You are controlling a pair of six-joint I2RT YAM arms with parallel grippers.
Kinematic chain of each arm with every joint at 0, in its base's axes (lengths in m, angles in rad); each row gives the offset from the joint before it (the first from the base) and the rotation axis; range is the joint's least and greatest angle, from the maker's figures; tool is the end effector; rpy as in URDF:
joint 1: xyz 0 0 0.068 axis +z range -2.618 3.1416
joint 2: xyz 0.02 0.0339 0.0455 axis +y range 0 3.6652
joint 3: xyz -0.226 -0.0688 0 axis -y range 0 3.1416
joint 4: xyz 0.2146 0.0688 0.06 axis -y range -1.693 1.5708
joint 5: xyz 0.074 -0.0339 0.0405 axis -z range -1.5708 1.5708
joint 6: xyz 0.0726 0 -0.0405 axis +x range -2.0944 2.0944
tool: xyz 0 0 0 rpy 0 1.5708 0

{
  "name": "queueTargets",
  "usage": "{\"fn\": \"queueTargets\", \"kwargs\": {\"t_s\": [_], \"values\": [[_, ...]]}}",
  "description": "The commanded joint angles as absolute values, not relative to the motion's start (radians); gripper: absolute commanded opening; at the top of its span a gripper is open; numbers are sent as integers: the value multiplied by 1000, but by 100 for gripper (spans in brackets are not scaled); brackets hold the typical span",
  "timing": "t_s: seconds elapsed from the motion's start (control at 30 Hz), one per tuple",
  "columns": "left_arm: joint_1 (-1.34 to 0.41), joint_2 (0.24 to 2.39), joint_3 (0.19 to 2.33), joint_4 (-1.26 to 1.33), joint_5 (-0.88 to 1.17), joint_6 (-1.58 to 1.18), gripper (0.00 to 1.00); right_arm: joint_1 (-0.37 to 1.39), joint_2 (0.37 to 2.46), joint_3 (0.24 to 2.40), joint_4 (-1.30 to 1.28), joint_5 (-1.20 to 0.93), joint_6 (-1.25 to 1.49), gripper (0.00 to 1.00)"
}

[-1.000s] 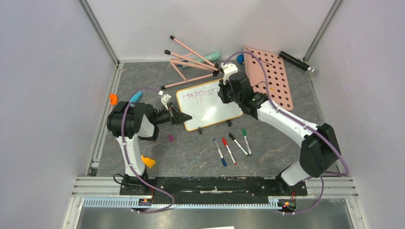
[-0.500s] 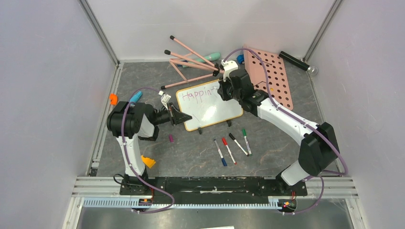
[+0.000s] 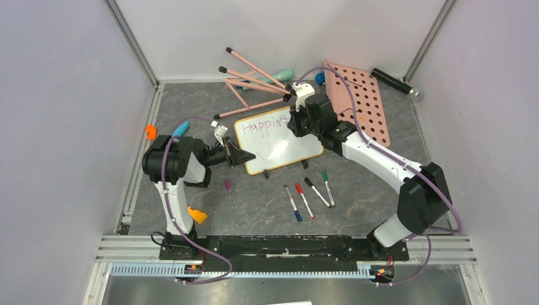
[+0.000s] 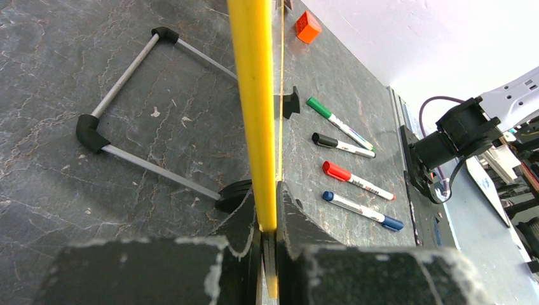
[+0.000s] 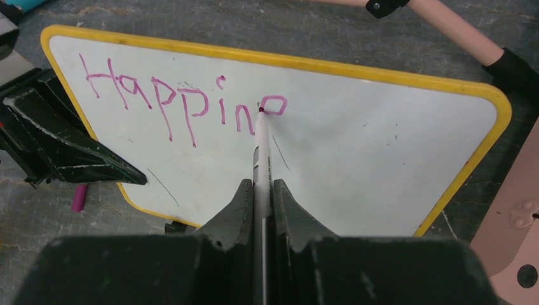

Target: Write a sentence on the whiteboard

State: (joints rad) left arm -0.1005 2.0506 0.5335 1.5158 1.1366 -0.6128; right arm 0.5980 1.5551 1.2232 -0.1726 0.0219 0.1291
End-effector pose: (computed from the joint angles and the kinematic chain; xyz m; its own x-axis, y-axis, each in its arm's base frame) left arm 0.2922 -0.0957 0.1028 -0.5445 -0.1883 -0.8174 0.7722 0.2680 -0.5761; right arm 0.3044 0.2054 0.2554 -0.4666 -0.1621 -0.8695 -0.4910 0.8651 0.1022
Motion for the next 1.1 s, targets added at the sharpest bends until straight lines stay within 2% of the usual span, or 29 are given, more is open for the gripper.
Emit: {"fn": "queueTargets", "kwargs": {"t_s": [0.0, 0.33, 0.73, 1.07], "values": [[-103, 2077, 517, 1557, 1109, -423, 7, 592, 1532, 1178, -151, 17, 113, 0], [-103, 2077, 517, 1557, 1109, -422, 8, 592, 1501, 1164, -176, 123, 111, 0], [-103, 2077, 514, 1557, 1109, -422, 7, 590, 1426, 1157, -127, 77, 104, 0], [-103, 2076, 515, 1557, 1109, -422, 7, 572, 1455, 1189, -137, 111, 107, 0]]}}
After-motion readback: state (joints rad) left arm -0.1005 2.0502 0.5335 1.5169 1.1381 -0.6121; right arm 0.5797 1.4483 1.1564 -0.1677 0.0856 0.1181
